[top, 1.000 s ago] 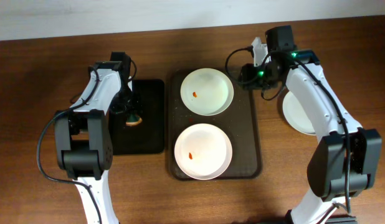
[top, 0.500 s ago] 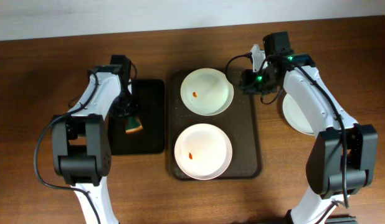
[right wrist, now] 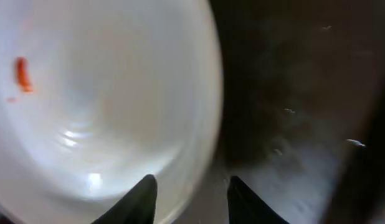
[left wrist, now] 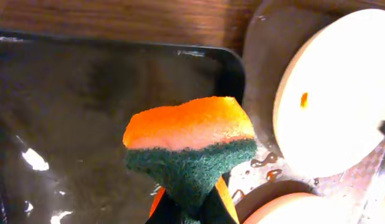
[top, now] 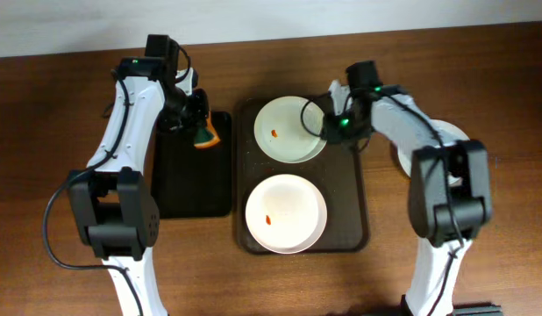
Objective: Clean dirty plates on tray and stack at the side
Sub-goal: 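Grasp the sponge from the black tray with the left gripper, then scrub the second plate with the sponge while right gripper holds it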
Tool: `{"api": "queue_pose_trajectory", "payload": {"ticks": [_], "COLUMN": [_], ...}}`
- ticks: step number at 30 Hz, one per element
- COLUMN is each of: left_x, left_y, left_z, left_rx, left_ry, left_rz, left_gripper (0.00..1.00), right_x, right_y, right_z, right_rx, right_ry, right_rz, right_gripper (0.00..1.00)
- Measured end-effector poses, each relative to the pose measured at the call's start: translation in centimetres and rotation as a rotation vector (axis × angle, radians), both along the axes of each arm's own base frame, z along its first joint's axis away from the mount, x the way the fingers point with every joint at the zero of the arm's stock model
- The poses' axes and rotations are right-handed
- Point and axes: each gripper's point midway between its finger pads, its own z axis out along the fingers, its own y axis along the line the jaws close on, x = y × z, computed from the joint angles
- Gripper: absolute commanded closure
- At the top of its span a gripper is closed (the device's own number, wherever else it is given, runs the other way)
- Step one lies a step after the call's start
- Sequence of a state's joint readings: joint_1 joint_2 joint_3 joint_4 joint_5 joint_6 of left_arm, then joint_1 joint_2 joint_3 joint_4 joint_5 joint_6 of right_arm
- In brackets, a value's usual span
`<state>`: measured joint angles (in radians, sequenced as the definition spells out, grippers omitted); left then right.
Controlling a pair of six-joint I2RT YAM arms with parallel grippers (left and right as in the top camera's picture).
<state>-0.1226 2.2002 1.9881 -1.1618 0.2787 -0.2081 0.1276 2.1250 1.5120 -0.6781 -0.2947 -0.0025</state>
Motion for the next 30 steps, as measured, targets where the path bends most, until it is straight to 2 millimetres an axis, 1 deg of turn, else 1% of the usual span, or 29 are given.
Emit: {"api": "queue_pose_trajectory", "payload": {"ticks": [1, 2, 3, 4, 6, 7, 8, 9, 11, 12, 13, 16, 18, 20, 21, 23, 24, 27, 28, 30], "left_x": [0.0, 0.0, 0.0, 0.0, -0.1, 0.2, 0.3, 0.5, 0.6, 0.7, 0.8, 0.9, 1.1, 1.5, 1.7, 1.3, 0.6, -1.4, -1.8, -2.0], "left_y": [-0.5, -1.3, -1.9, -2.9, -5.5, -7.3, -8.0, -9.0, -10.3, -11.3, -11.9, -13.6, -14.6, -15.6, -16.3, -17.9, -19.2, -21.9, -22.5, -22.6], "left_z": [0.0, 0.0, 0.1, 0.1, 0.3, 0.5, 0.6, 0.8, 1.0, 1.3, 1.3, 1.7, 2.0, 1.7, 1.1, -1.1, -3.6, -7.5, -7.9, -8.2], "left_rx": [0.0, 0.001, 0.003, 0.007, 0.006, -0.002, -0.004, -0.008, -0.015, -0.022, -0.023, -0.044, -0.061, -0.078, -0.085, -0.102, -0.103, -0.109, -0.109, -0.105], "left_ry": [-0.005, -0.014, -0.021, -0.035, -0.07, -0.112, -0.123, -0.151, -0.175, -0.2, -0.211, -0.236, -0.248, -0.259, -0.259, -0.222, -0.18, -0.108, -0.1, -0.097], "left_rz": [-0.014, -0.034, -0.049, -0.075, -0.138, -0.175, -0.188, -0.206, -0.229, -0.246, -0.252, -0.236, -0.218, -0.197, -0.194, -0.197, -0.217, -0.268, -0.28, -0.284], "left_gripper": [1.0, 1.0, 1.0, 1.0, 1.0, 1.0, 1.0, 1.0, 1.0, 1.0, 1.0, 1.0, 1.0, 1.0, 1.0, 1.0, 1.0, 1.0, 1.0, 1.0], "right_x": [0.2, 0.6, 0.5, 0.3, -1.1, -2.3, -2.9, -3.4, -2.9, -2.4, -1.9, -1.5, -1.7, -1.8, -1.8, -1.8, -1.8, -1.8, -1.9, -2.0], "right_y": [0.5, 0.5, 0.4, 0.2, 0.0, -0.2, -0.3, -0.4, -0.4, -0.6, -1.2, -2.1, -2.2, -2.2, -2.2, -2.2, -2.2, -2.3, -2.3, -2.3], "right_z": [-0.7, -0.7, -0.8, -1.0, -1.2, -1.2, -1.2, -1.2, -0.9, -0.9, -1.0, -1.0, -1.0, -1.1, -1.0, -1.0, -1.0, -1.1, -1.1, -1.1], "right_rx": [0.003, -0.001, -0.006, -0.01, -0.011, -0.012, -0.015, -0.014, -0.008, -0.016, -0.034, -0.043, -0.039, -0.037, -0.037, -0.036, -0.036, -0.035, -0.036, -0.036], "right_ry": [-0.004, -0.018, -0.011, 0.005, 0.084, 0.146, 0.177, 0.204, 0.179, 0.163, 0.14, 0.133, 0.144, 0.155, 0.156, 0.158, 0.158, 0.162, 0.166, 0.168], "right_rz": [0.007, 0.001, -0.011, -0.026, -0.066, -0.1, -0.116, -0.126, -0.125, -0.139, -0.144, -0.173, -0.191, -0.208, -0.214, -0.219, -0.22, -0.227, -0.229, -0.23], "right_gripper": [0.81, 0.88, 0.89, 0.92, 0.92, 0.78, 0.6, 0.6, 0.79, 0.87, 0.96, 0.96, 0.96, 0.96, 0.96, 0.96, 0.96, 0.96, 0.96, 0.96]}}
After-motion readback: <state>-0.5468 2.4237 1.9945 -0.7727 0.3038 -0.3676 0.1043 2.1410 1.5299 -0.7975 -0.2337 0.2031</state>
